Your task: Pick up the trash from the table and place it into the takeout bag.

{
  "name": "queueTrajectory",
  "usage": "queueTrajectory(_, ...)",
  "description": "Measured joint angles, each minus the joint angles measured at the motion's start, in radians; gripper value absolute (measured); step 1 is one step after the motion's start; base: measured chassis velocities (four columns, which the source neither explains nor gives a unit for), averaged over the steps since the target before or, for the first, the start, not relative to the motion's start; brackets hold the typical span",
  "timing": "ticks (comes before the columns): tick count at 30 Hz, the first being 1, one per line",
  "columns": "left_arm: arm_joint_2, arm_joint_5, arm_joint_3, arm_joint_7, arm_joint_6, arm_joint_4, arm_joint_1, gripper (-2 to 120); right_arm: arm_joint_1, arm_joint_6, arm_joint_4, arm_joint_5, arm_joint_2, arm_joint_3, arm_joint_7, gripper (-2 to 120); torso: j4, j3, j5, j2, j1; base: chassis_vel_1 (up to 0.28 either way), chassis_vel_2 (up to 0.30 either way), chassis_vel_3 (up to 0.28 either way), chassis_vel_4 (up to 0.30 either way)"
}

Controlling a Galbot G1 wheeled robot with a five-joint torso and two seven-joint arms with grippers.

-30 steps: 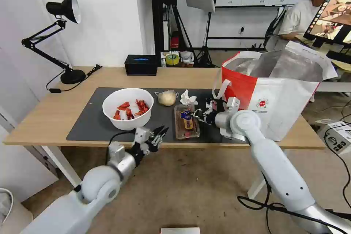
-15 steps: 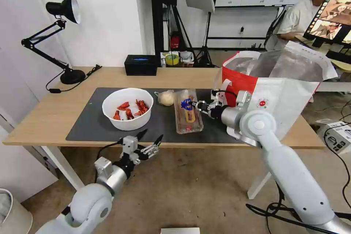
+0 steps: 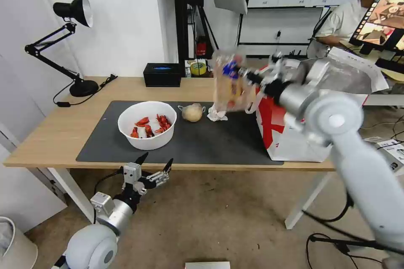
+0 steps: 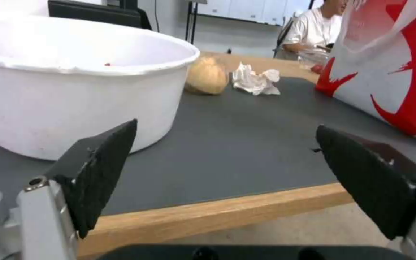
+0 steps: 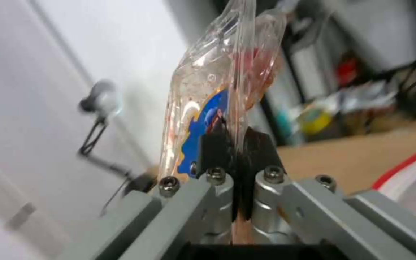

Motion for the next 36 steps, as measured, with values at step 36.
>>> queueTrajectory(36,-0.006,-0.013,-0.033,-0.002,0.017,-0.057,0.049,100,-0.222,0.111,-0.061,-0.486,-0.139,0.037,0.065,0,0.0000,0.000,-0.0001,0.000,0.000,0.000,0.000,0.000,0.000)
